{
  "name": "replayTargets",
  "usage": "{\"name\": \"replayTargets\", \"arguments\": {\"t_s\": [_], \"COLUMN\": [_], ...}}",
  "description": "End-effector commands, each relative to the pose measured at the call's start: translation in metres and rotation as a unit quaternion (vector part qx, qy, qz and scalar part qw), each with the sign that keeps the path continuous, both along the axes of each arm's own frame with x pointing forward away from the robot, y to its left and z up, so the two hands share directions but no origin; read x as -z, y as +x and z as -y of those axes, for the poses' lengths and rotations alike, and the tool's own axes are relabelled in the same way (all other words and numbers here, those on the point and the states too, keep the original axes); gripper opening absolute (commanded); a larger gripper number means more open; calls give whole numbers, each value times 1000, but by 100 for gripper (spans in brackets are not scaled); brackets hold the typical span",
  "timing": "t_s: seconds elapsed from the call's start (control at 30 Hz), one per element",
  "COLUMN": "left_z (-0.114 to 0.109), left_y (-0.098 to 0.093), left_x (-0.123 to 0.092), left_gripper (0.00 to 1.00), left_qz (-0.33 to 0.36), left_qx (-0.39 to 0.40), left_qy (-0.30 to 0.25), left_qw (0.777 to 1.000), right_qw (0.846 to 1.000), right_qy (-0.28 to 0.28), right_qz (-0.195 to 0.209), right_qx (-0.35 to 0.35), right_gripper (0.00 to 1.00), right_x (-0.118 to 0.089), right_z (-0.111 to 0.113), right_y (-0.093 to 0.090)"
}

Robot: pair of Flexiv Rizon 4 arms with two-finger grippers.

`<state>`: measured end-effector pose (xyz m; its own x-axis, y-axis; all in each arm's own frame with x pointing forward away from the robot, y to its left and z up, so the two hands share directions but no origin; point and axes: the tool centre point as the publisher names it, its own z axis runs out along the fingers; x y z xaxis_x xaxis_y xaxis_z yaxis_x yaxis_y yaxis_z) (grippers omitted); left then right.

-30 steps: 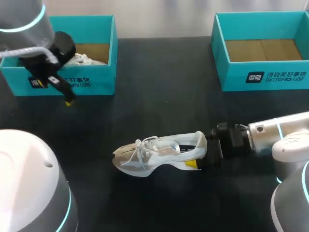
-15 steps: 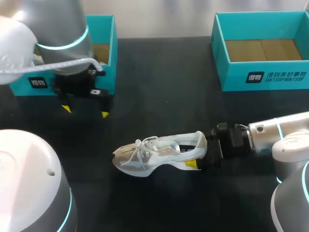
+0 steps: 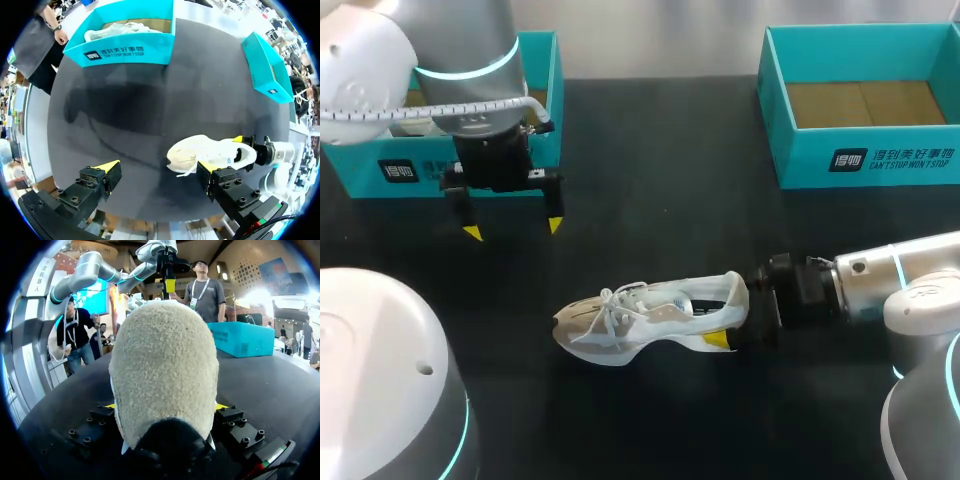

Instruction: Take the shoe out of the shoebox, open the shoe tongue, remove and reinsert the insole, then place the shoe into the shoebox

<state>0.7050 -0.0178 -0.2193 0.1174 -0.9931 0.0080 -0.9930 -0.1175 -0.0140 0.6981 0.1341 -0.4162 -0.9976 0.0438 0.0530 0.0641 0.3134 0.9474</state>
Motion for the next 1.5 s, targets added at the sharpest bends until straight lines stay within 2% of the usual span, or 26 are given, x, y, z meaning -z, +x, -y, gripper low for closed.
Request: {"name": "replayTargets", "arguments": {"t_s": [0.03, 0.07, 0.17, 0.57, 0.77, 1.17, 1.2, 1.27, 1.5], "left_z": [1, 6, 21, 87, 117, 117, 121, 130, 153], "left_y": [1, -3, -7, -33, -38, -38, -36, -35, -31], "left_x": [0, 1, 5, 38, 41, 41, 46, 51, 63], "left_gripper": [100, 100, 100, 100, 100, 100, 100, 100, 100], "left_qz": [-1, -5, 2, 9, 10, 10, 29, 8, -13], "left_qx": [0, 28, 49, 102, 106, 106, 105, 95, 86], "left_qy": [1, -13, -30, -24, -37, -37, -22, -4, 10], "left_qw": [1000, 999, 998, 994, 994, 994, 994, 995, 996], "right_qw": [1000, 1000, 1000, 1000, 1000, 1000, 1000, 1000, 1000], "right_qy": [-2, -2, -2, -2, -2, -2, -2, -2, -2], "right_qz": [0, 0, 0, 0, 0, 0, 0, 0, 0], "right_qx": [0, 0, 0, 0, 0, 0, 0, 0, 0], "right_gripper": [0, 0, 0, 0, 0, 0, 0, 0, 0], "right_x": [1, 1, 1, 1, 1, 1, 1, 1, 1], "right_z": [0, 0, 0, 0, 0, 0, 0, 0, 0], "right_y": [1, 1, 1, 1, 1, 1, 1, 1, 1]}}
